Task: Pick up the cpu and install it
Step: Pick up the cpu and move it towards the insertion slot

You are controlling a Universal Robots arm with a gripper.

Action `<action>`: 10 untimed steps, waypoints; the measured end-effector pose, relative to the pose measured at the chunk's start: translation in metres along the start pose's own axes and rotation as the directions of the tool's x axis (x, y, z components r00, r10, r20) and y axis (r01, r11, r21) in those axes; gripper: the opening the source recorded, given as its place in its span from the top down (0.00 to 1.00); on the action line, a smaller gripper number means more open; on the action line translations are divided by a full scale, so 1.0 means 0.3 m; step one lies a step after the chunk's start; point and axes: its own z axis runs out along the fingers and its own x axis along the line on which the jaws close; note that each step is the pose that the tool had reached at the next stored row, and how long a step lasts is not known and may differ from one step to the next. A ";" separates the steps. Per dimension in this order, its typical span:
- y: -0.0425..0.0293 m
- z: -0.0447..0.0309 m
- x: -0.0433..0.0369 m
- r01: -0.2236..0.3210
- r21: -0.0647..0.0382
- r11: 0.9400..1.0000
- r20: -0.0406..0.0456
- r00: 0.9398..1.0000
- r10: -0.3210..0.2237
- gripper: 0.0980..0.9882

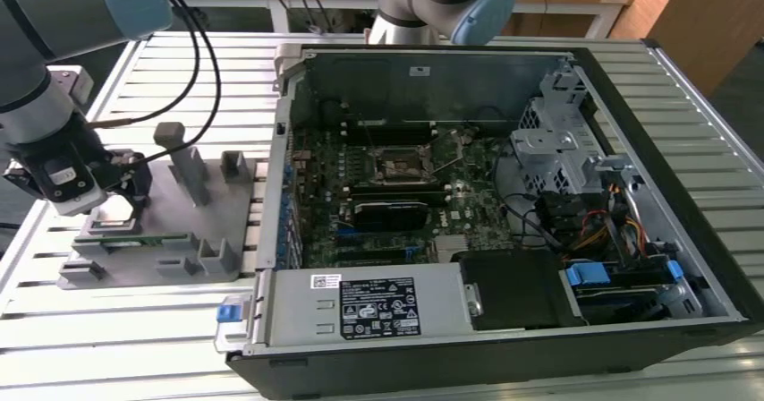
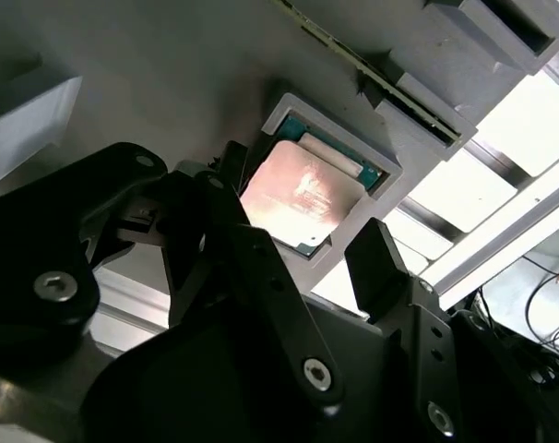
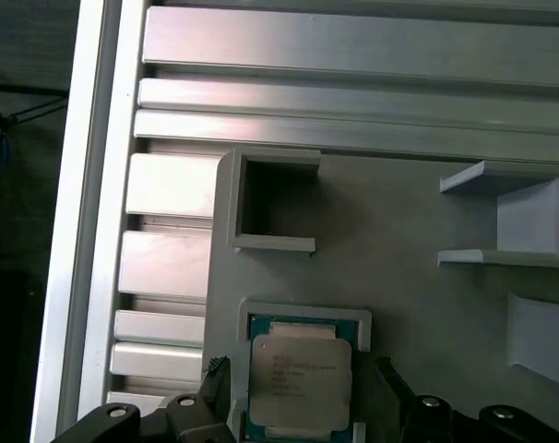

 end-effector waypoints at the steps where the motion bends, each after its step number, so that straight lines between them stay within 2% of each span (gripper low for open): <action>1: 0.000 0.003 0.002 0.000 0.003 1.000 0.002 1.000 0.000 0.32; 4: 0.002 0.012 0.003 0.000 0.013 1.000 0.005 1.000 0.000 0.32; 8: 0.011 0.018 0.002 0.000 0.016 1.000 0.005 1.000 0.000 0.32; 10: 0.013 0.018 0.002 0.000 0.026 1.000 0.005 1.000 0.000 0.32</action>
